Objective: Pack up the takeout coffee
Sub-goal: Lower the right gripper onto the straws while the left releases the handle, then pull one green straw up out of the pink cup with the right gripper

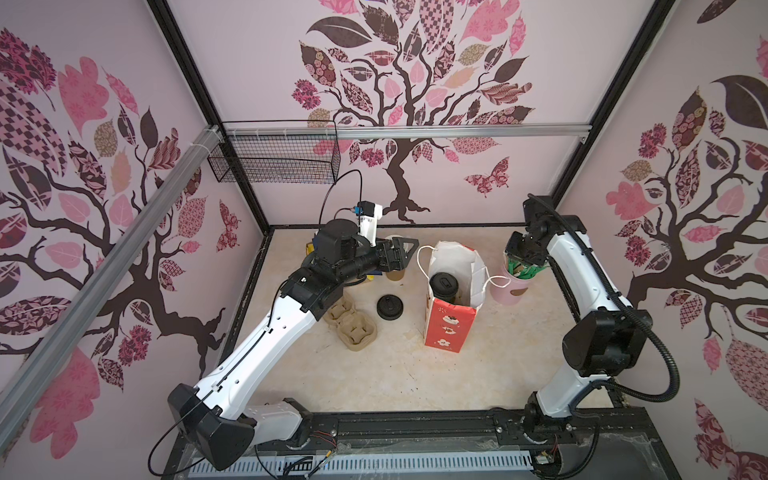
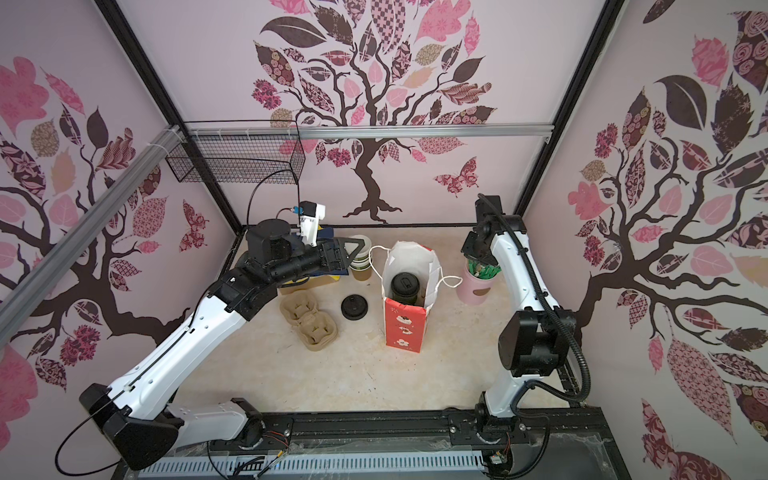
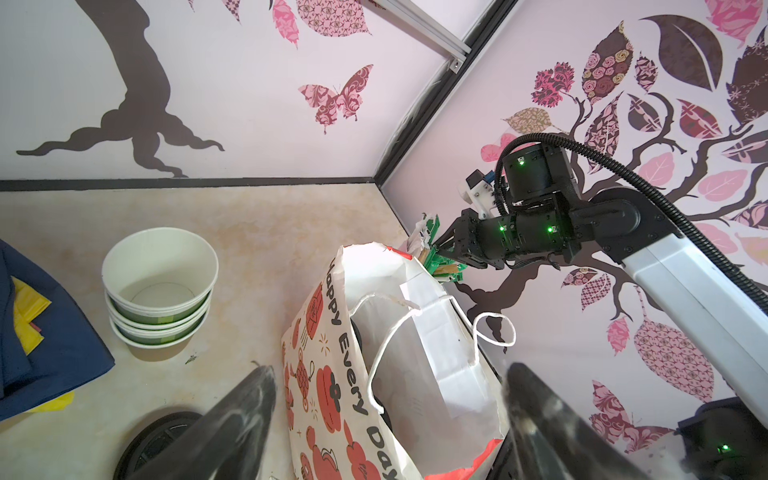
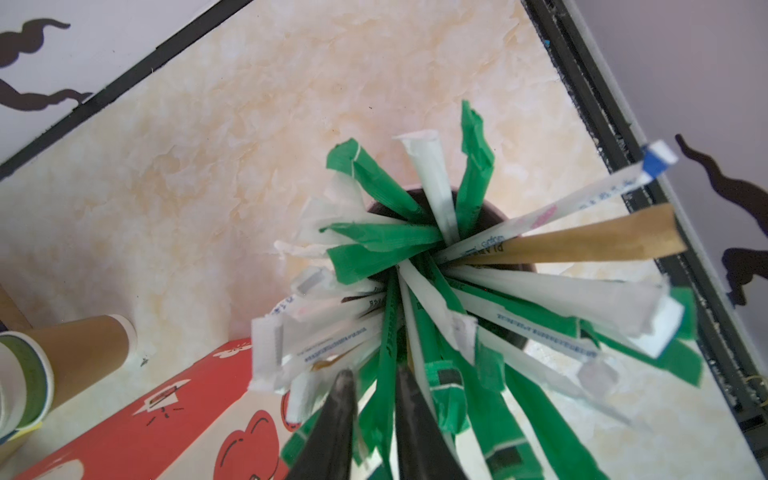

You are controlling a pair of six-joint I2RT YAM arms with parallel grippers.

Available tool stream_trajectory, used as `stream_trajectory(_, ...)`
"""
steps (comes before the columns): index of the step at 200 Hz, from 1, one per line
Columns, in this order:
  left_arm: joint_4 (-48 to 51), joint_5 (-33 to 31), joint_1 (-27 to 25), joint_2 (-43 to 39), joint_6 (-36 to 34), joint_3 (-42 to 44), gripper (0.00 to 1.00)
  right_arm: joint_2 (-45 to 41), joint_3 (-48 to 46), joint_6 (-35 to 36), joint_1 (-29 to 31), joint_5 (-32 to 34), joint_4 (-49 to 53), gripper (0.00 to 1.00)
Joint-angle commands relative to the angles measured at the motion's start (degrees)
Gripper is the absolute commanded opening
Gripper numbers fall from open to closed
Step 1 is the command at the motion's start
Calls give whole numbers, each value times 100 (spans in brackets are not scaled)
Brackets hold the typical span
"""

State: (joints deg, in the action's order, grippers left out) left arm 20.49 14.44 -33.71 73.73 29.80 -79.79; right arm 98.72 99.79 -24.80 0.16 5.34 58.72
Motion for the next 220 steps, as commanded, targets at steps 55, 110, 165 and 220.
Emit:
stream_trajectory(55,15,-9,31,-166,-65,168,88,-313,171,-187,-86,138,191,0)
stream_trajectory(110,72,-162,30,-242,-81,213,88,-497,656,-331,-126,245,430,0)
stream_trajectory(165,56,-640,66,-455,57,530,87,-678,1693,-550,-140,542,1046,0)
stream_trajectory(220,-257,-781,72,-560,118,777,87,-877,2942,-599,-141,807,1754,0)
